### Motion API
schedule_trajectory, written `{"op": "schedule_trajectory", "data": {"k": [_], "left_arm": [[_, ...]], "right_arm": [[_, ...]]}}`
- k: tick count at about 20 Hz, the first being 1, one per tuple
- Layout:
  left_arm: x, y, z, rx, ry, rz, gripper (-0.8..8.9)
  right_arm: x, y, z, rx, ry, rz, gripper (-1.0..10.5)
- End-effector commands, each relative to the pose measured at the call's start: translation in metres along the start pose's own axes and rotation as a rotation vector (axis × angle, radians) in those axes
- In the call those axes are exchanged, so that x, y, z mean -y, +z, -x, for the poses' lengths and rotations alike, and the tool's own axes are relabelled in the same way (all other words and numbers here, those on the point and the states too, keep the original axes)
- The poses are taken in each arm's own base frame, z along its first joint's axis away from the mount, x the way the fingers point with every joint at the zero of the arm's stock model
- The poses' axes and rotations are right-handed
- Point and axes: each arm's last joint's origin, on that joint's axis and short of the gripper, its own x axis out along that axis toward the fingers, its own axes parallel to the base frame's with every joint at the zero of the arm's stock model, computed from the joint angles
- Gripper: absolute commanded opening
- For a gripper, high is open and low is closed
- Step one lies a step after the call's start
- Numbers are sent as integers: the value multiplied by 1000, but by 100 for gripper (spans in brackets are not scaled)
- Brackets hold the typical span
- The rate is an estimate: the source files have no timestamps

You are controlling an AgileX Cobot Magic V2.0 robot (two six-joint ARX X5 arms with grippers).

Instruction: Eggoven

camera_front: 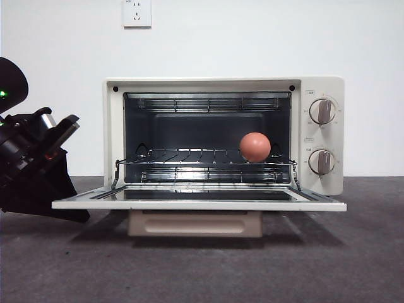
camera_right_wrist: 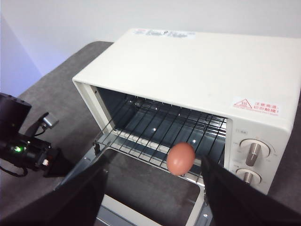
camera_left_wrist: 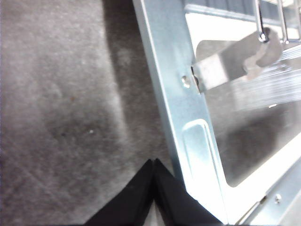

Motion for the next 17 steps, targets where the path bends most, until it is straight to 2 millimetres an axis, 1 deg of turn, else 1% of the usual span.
{"op": "schedule_trajectory", "data": {"k": [1, 7, 10, 12, 14, 17], "left_arm": [[7, 9, -1, 25, -126, -7, 6], [20, 30, 24, 148, -146, -32, 6], [30, 47, 37, 231, -163, -61, 6], [34, 56, 41, 278, -176, -68, 6], [37, 61, 44, 299, -178, -65, 6], [41, 62, 48, 313, -179, -76, 6]], "right_arm": [[-1, 2, 0, 6, 3, 24, 321], [-1, 1, 0, 1, 2, 25, 321], [-1, 0, 0, -10, -1, 25, 321], [-1, -1, 0, -22, -4, 26, 321], [0, -2, 0, -32, -6, 26, 321], [0, -2, 0, -37, -7, 26, 321]]}}
